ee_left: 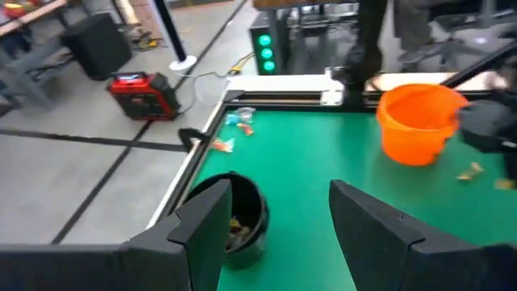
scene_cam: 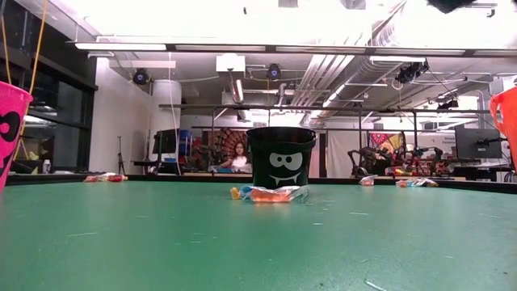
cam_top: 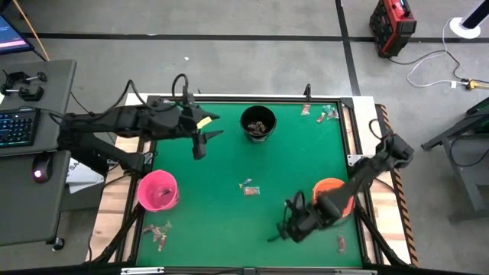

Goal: Sort candy by brand, put in halloween buckets
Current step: Put the green candy into the pink bucket

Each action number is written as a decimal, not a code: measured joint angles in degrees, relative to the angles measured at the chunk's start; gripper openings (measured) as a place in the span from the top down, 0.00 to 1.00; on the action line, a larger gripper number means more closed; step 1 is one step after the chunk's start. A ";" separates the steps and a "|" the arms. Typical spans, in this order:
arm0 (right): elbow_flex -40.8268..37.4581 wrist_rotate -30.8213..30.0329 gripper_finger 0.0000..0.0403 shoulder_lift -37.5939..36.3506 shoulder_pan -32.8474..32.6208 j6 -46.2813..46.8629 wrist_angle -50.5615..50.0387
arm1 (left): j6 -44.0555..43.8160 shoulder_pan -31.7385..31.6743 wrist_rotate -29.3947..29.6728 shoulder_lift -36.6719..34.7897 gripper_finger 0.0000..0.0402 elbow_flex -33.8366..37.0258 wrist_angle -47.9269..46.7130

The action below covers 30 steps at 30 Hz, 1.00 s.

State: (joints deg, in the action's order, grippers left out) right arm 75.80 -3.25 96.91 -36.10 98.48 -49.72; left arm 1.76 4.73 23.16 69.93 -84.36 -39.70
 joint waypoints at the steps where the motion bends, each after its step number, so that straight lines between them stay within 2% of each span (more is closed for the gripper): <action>1: 0.79 -0.94 0.99 -0.55 1.52 -3.32 -0.88 | 0.00 0.00 -0.94 -0.24 0.50 0.00 0.10; 7: 3.79 -2.16 1.00 -1.32 11.71 -23.36 0.36 | -0.48 0.02 -2.60 -0.50 0.50 0.01 -0.70; 16: 3.95 1.01 1.00 -0.58 23.95 -49.21 8.32 | -8.94 0.98 -2.50 -1.67 0.50 0.09 -9.43; 19: 3.95 3.63 1.00 1.82 27.67 -59.31 16.25 | -9.35 1.63 -1.15 -2.88 0.50 0.09 -9.33; 24: 3.93 9.34 1.00 8.97 31.50 -73.47 36.19 | -11.97 2.26 -0.40 -6.03 0.50 0.09 -5.72; 27: 4.27 12.03 1.00 14.17 32.68 -77.89 49.27 | -12.31 3.16 -1.43 -7.89 0.50 0.07 -2.24; 30: 8.14 14.66 1.00 20.14 33.12 -79.19 57.76 | -14.63 4.14 -3.40 -8.82 0.50 0.07 0.50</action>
State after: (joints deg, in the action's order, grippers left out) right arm 83.94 11.41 117.05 -2.98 19.28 8.04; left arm -12.87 8.87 19.76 61.11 -84.29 -39.20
